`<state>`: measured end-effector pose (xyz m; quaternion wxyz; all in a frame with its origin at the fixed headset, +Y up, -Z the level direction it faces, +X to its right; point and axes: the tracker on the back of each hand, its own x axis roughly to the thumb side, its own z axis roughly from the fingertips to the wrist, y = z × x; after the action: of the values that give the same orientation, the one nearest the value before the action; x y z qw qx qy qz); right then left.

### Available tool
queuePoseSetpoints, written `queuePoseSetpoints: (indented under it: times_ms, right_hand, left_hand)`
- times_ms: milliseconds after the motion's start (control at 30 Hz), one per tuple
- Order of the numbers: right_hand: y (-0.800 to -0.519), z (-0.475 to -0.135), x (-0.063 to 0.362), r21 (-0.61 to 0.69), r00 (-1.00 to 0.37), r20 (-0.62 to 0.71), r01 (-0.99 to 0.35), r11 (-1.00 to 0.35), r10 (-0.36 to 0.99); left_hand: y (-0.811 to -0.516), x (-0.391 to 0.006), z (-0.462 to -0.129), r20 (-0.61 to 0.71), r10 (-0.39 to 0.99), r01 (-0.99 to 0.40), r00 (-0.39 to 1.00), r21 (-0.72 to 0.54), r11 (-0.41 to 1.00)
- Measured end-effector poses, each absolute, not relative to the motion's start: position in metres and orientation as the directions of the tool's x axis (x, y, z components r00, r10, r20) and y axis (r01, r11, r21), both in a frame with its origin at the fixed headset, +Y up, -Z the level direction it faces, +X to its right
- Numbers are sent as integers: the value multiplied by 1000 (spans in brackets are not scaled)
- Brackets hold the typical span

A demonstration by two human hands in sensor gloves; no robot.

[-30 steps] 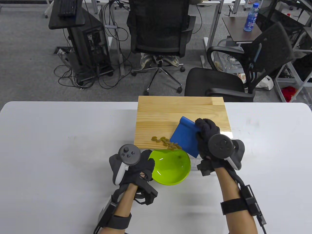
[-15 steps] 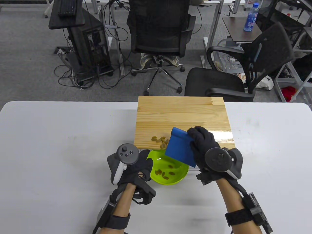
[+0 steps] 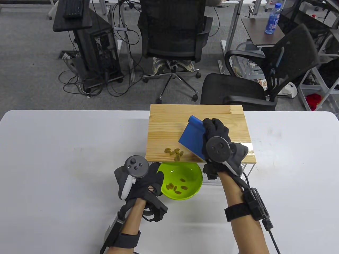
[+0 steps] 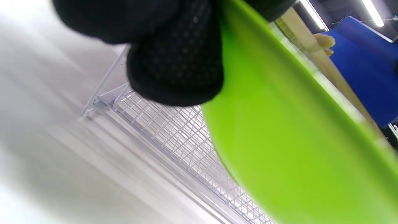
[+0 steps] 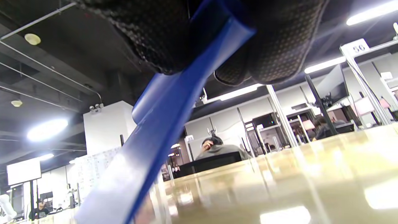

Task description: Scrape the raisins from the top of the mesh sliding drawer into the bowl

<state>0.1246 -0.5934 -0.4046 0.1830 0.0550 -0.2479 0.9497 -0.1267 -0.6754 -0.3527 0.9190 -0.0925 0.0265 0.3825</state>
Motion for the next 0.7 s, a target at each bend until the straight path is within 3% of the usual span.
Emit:
queuePoseSetpoints:
  times_ms: [700]
  right_hand:
    - [-588,-408,101,-284,-839,426,-479,-831,338]
  left_hand:
    - [-673,-150,-336,-155,735,-750,660,-89,655]
